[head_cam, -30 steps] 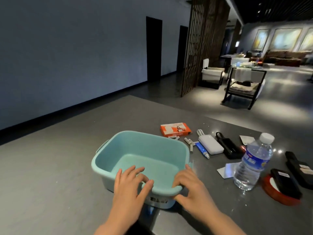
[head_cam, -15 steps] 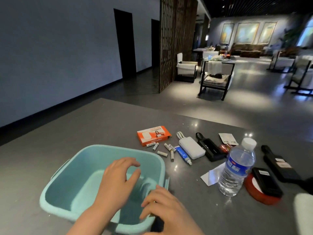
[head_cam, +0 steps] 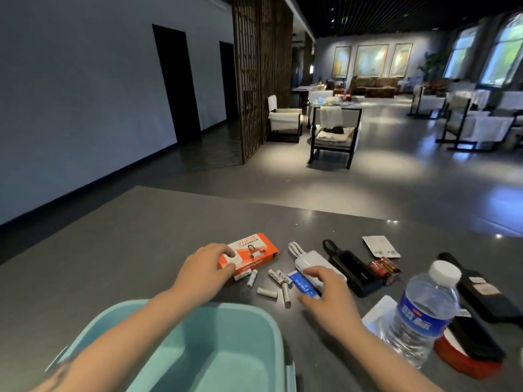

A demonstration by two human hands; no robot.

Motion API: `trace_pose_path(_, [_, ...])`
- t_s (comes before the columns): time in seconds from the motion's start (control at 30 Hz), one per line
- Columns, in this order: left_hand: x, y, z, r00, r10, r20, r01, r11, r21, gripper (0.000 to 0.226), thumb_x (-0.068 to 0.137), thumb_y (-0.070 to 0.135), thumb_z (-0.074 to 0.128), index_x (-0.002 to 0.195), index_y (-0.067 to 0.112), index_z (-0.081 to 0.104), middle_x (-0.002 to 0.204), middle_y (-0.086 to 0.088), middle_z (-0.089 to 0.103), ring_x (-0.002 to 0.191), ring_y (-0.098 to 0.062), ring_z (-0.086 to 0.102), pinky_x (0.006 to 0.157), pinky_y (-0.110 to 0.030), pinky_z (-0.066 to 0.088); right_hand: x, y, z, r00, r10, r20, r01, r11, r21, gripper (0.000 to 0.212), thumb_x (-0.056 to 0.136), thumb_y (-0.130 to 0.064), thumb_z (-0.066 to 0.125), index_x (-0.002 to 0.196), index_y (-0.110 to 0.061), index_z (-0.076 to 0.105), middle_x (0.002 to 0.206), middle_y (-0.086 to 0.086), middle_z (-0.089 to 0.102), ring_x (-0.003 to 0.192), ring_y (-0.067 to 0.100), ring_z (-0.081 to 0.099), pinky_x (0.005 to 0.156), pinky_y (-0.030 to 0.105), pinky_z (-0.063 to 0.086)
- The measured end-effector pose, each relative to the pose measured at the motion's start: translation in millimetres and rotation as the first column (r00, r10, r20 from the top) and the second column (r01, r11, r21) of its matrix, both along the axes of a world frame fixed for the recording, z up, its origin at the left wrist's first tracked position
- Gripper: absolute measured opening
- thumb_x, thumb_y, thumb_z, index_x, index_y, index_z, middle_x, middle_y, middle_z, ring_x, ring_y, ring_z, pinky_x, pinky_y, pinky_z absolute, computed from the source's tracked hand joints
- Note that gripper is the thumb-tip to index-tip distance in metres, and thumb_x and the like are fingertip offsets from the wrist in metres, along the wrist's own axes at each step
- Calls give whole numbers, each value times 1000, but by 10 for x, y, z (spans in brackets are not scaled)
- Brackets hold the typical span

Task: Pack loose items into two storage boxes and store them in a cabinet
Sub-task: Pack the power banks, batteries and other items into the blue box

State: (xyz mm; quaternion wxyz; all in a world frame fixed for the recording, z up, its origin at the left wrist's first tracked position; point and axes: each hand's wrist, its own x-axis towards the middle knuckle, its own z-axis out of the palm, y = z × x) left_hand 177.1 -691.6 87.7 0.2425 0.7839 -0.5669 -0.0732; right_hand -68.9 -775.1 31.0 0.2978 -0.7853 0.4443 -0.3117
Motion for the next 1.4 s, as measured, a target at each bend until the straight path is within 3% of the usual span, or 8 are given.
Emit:
trace_pose_path(0.17, [168, -783, -317, 997, -27, 76, 9, 973, 229, 47, 84, 38, 59, 129, 25, 49, 137, 0, 46, 125, -22, 45, 101, -35, 39, 185, -619, -147, 905, -103, -412, 103, 994, -23, 60, 85, -38, 62, 139, -21, 41, 141, 1, 43, 131, 21, 37, 104, 30, 34])
trace_pose_path(0.3, [244, -1174, -528, 991, -28, 131, -15, 948, 318, 64, 83, 51, 58, 137, 21, 39, 145, -4, 36, 133, -27, 33, 106, -40, 33, 216, -897, -219, 795, -100, -599, 124, 992, -1, 61, 89, -43, 53, 141, -18, 34, 144, 5, 39, 132, 24, 35, 104, 33, 35])
trace_pose_path(0.47, [293, -1376, -760, 990, -6, 139, -52, 911, 410, 70, 81, 64, 52, 137, 24, 39, 143, -6, 38, 132, -30, 34, 105, -45, 31, 260, -981, -268, 695, -132, -707, 92, 991, -94, 54, 88, -49, 49, 132, -19, 40, 134, 4, 47, 124, 25, 39, 95, 36, 39])
trace_pose_path(0.67, [406, -1471, -830, 983, -25, 180, -54, 907, 418, 86, 72, 76, 51, 139, 24, 34, 142, -10, 37, 130, -32, 34, 106, -42, 32, 327, -1063, -268, 624, -82, -777, 82, 996, -39, 72, 85, -52, 54, 142, -19, 27, 138, 8, 46, 125, 28, 40, 98, 37, 39])
trace_pose_path(0.83, [407, -1443, -903, 981, -22, 191, -61, 906, 418, 89, 67, 72, 61, 137, 24, 31, 138, -11, 40, 126, -32, 37, 104, -42, 33, 356, -1091, -245, 685, -59, -726, 152, 986, 63, 74, 83, -52, 62, 140, -18, 28, 135, 10, 45, 124, 29, 44, 96, 38, 44])
trace_pose_path(1.07, [465, -1118, -154, 994, 83, 70, -90, 990, 104, 90, 61, 71, 66, 134, 27, 37, 129, -9, 43, 121, -30, 38, 102, -42, 37, 225, -860, -17, 881, -190, -433, 208, 978, -7, 84, 64, -41, 76, 136, -22, 37, 123, 8, 50, 113, 27, 49, 88, 34, 43])
trace_pose_path(1.23, [385, -55, 630, 1000, 10, -28, -13, 992, -126, 97, 48, 78, 56, 133, 34, 38, 126, 2, 46, 119, -20, 40, 97, -34, 34, 191, -474, 514, 971, -145, -190, 123, 984, -126, 81, 59, -39, 81, 131, -28, 46, 116, 0, 55, 107, 20, 52, 81, 33, 43])
trace_pose_path(1.4, [94, 1107, 669, 993, -83, -78, 76, 994, -81, 87, 51, 67, 64, 130, 46, 34, 126, 20, 42, 118, -3, 39, 98, -26, 35, 149, 128, 847, 997, -42, 58, 47, 995, -88, 73, 57, -36, 86, 120, -40, 51, 111, -9, 58, 98, 11, 56, 84, 37, 50])
